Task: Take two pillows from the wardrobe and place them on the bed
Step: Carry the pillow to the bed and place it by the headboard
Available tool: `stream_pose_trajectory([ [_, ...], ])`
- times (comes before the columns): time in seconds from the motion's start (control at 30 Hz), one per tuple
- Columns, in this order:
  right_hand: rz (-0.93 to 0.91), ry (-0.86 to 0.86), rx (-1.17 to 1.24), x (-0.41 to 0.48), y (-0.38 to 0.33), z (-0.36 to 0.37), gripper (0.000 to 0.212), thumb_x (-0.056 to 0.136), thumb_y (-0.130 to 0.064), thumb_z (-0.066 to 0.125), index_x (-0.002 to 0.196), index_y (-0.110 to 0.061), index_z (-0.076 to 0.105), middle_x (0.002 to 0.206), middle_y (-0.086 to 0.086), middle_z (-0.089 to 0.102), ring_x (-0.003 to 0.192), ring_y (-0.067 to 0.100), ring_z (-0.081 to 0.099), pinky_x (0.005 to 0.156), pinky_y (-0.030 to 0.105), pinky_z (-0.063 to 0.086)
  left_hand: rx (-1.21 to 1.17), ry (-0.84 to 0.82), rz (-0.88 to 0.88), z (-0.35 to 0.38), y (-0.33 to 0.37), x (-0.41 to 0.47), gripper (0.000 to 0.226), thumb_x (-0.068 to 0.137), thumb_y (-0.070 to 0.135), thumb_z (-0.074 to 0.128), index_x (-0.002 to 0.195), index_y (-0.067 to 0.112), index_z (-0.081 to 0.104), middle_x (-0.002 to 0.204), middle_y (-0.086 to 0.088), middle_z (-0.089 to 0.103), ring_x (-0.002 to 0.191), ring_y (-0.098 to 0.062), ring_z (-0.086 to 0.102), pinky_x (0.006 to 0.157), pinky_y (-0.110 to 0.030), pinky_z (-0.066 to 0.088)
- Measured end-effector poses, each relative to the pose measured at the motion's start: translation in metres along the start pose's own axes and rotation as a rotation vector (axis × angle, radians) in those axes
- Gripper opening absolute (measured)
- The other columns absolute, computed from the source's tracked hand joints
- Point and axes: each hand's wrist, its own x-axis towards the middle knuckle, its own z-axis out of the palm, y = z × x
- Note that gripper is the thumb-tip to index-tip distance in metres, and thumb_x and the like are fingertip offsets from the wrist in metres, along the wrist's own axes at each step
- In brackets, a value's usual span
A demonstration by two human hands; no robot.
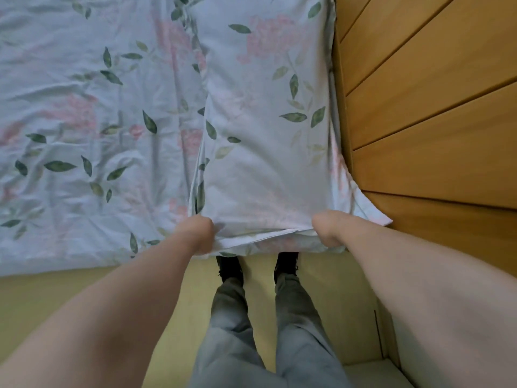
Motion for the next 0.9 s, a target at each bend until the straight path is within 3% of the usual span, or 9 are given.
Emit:
stream_pose_trajectory([
  [0.17,-0.026,-0.092,0.017,0.011,-0.001,0.021,0.027,0.093,-0.002,0.052,0.070,-0.012,0.045,0.081,0.007,0.049,0.084,0.027,0.051,0.074,0.031,0.041,-0.087,-0.125,-0.027,0.033,0.016,-0.003,0.040,0.087,0.016,0.064,0.126,0.010,0.063,0.107,-0.011,0.068,0.098,-0.027,0.066,0.082,-0.032,0.057],
  [0.23,-0.029,-0.159,0.034,0.015,0.003,0.023,0.011,0.093,-0.007,0.051,0.083,-0.011,0.051,0.091,0.008,0.053,0.086,0.028,0.053,0.075,0.032,0.045,-0.310,-0.156,-0.085,0.038,0.016,0.002,0.023,0.083,0.018,0.067,0.104,0.011,0.076,0.098,-0.008,0.073,0.093,-0.024,0.068,0.084,-0.034,0.058],
  [0.33,0.013,-0.162,0.082,0.019,0.012,0.012,0.011,0.089,-0.007,0.046,0.086,-0.011,0.057,0.097,0.007,0.061,0.090,0.028,0.059,0.071,0.031,0.052,-0.668,0.041,-0.203,0.031,0.010,0.014,0.021,0.078,0.017,0.056,0.083,0.016,0.077,0.088,-0.004,0.075,0.084,-0.024,0.070,0.083,-0.038,0.060],
  [0.47,0.269,0.270,0.340,0.038,0.031,-0.023,0.036,0.092,-0.011,0.043,0.125,-0.012,0.056,0.138,0.016,0.047,0.115,0.034,0.057,0.090,0.044,0.054,-0.906,0.433,-0.419,-0.002,-0.001,0.039,0.030,0.087,0.015,0.049,0.110,0.017,0.068,0.114,-0.010,0.067,0.105,-0.033,0.063,0.092,-0.039,0.052],
  [0.6,0.500,0.584,0.800,0.068,0.053,-0.062,0.041,0.093,-0.017,0.051,0.132,-0.012,0.041,0.138,0.019,0.041,0.116,0.042,0.055,0.092,0.048,0.050,-1.041,0.450,-0.532,-0.035,-0.017,0.081,0.038,0.093,0.015,0.049,0.130,0.008,0.057,0.133,-0.019,0.058,0.124,-0.038,0.054,0.102,-0.041,0.044],
  [0.67,0.543,0.584,0.951,0.082,0.062,-0.076,0.041,0.093,-0.010,0.053,0.132,-0.008,0.039,0.135,0.020,0.046,0.108,0.044,0.058,0.082,0.050,0.057,-1.071,0.410,-0.516,-0.041,-0.024,0.101,0.032,0.093,0.015,0.050,0.121,0.005,0.062,0.126,-0.022,0.063,0.118,-0.040,0.058,0.098,-0.040,0.047],
  [0.8,0.609,0.433,1.109,0.115,0.072,-0.064,0.046,0.098,-0.004,0.040,0.142,-0.011,0.030,0.115,0.022,0.060,0.054,0.031,0.061,0.038,0.035,0.053,-1.093,0.281,-0.523,-0.033,-0.030,0.125,0.035,0.100,0.011,0.045,0.127,-0.004,0.060,0.133,-0.025,0.059,0.124,-0.040,0.055,0.101,-0.041,0.044],
  [0.87,0.599,0.354,1.055,0.127,0.075,-0.048,0.049,0.097,-0.003,0.039,0.145,-0.006,0.028,0.112,0.026,0.065,0.056,0.031,0.065,0.040,0.036,0.054,-1.202,0.226,-0.537,-0.018,-0.035,0.136,0.043,0.103,0.025,0.042,0.132,-0.002,0.057,0.137,-0.023,0.057,0.127,-0.039,0.053,0.105,-0.043,0.043],
  [0.9,0.599,0.353,0.987,0.129,0.076,-0.041,0.046,0.096,-0.006,0.042,0.141,-0.002,0.033,0.117,0.027,0.065,0.072,0.036,0.070,0.051,0.042,0.059,-1.296,0.207,-0.530,-0.010,-0.037,0.139,0.049,0.100,0.036,0.047,0.131,0.000,0.059,0.135,-0.020,0.060,0.124,-0.038,0.056,0.105,-0.044,0.046],
])
